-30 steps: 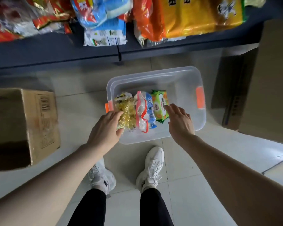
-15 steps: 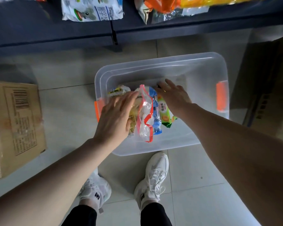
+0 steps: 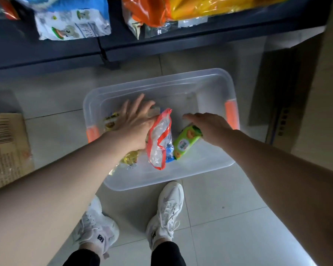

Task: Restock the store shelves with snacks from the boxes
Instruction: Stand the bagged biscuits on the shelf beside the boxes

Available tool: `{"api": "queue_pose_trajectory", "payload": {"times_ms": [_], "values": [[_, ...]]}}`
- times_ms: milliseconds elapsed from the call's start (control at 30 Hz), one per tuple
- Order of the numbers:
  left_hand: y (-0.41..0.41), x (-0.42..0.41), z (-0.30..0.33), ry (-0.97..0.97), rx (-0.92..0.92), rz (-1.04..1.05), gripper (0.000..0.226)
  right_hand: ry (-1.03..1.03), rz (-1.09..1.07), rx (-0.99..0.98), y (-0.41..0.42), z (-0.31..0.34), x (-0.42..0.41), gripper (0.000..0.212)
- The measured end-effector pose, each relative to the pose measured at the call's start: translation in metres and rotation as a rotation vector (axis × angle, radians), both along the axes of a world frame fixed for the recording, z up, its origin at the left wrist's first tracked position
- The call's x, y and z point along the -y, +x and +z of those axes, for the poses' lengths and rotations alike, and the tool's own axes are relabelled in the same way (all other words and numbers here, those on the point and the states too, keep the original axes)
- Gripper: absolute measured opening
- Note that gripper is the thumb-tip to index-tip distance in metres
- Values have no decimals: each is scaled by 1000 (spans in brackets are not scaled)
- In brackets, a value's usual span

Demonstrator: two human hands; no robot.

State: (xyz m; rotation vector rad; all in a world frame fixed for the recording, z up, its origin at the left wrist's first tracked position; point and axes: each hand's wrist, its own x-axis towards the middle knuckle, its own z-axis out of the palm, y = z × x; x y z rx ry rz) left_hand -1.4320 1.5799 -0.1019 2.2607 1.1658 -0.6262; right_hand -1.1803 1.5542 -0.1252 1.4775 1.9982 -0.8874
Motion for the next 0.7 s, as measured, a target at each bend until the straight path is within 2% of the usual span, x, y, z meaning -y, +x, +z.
{"api": "queue_pose_trajectory", "payload": {"times_ms": [67,200,300,433,533,700], "values": [[3,-3,-7,-40,34,-73,93,18,76,7,-4,-2,6,64],[5,-1,-11,-63,119,-220,67,44,56,77,-10,0,16,56],[3,0,-10,-110,136,-189,53,104,10,66,-13,10,28,51],[-5,5,17,-44,212,-94,70,266,-154,-14,-20,35,50,44],[-17,15,53,-31,304,37,84,343,-287,-40,-20,64,64,48],[-37,18,129,72,412,104,74,375,-501,-116,-21,148,80,52]]}}
